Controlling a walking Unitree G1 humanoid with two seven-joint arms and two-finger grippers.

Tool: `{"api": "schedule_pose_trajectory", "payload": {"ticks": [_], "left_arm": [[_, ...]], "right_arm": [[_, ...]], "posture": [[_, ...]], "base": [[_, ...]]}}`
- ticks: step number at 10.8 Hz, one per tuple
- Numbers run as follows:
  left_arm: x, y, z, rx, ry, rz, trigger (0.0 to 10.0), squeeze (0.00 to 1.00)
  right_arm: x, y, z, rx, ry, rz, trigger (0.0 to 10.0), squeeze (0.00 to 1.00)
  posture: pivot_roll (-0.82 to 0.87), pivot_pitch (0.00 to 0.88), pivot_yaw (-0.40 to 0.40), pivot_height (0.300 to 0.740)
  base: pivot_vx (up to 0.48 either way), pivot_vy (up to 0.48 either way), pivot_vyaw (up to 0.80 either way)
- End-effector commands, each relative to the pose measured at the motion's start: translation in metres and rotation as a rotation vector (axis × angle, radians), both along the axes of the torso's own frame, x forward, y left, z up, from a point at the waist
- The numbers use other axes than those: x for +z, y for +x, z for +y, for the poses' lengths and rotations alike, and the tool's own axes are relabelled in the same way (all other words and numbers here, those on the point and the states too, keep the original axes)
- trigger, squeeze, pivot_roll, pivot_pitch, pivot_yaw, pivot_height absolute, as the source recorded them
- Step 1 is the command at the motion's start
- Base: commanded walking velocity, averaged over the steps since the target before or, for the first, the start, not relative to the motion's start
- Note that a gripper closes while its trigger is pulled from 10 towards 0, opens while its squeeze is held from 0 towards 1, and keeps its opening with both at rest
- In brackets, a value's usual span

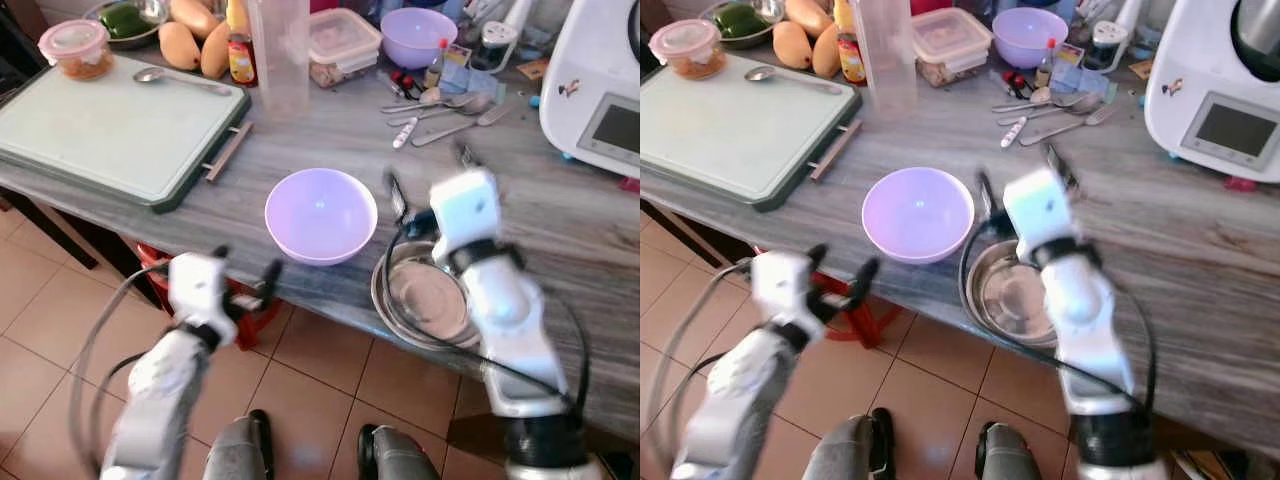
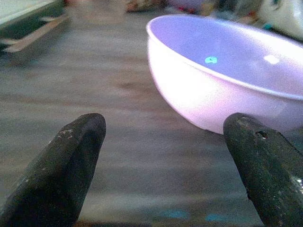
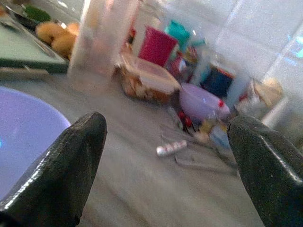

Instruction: Setting the table

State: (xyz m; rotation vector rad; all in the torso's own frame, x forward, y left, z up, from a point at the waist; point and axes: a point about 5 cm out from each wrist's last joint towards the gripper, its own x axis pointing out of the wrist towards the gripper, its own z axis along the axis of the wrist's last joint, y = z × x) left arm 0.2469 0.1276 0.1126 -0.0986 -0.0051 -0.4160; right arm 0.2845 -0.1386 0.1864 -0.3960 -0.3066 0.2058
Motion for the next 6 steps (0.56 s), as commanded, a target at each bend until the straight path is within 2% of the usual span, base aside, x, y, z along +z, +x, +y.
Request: {"api": "schedule_pose_trajectory", "payload": {"ticks": [1, 2, 6], "left_arm": [[-0.004, -0.002, -0.003, -0.025, 0.002, 0.024, 10.0, 0.0], [-0.004, -0.003, -0.01, -0.07, -0.013, 0.03, 10.0, 0.0], [0.002, 0.004, -0.02, -0.102, -0.035, 0.026, 10.0, 0.0]], "right_arm": [[0.005, -0.003, -0.002, -0.014, 0.019, -0.017, 10.0, 0.0], [0.002, -0.006, -0.007, -0.041, 0.022, -0.004, 10.0, 0.0], [-0.001, -0.007, -0.01, -0.084, 0.013, -0.003, 10.0, 0.0]], "posture": [[-0.03, 0.181, 0.016, 0.74], [-0.04, 0.182, 0.021, 0.74], [-0.06, 0.178, 0.025, 0.74]], "base": [[0.0, 0.0, 0.0], [0.0, 0.0, 0.0], [0.0, 0.0, 0.0]]}}
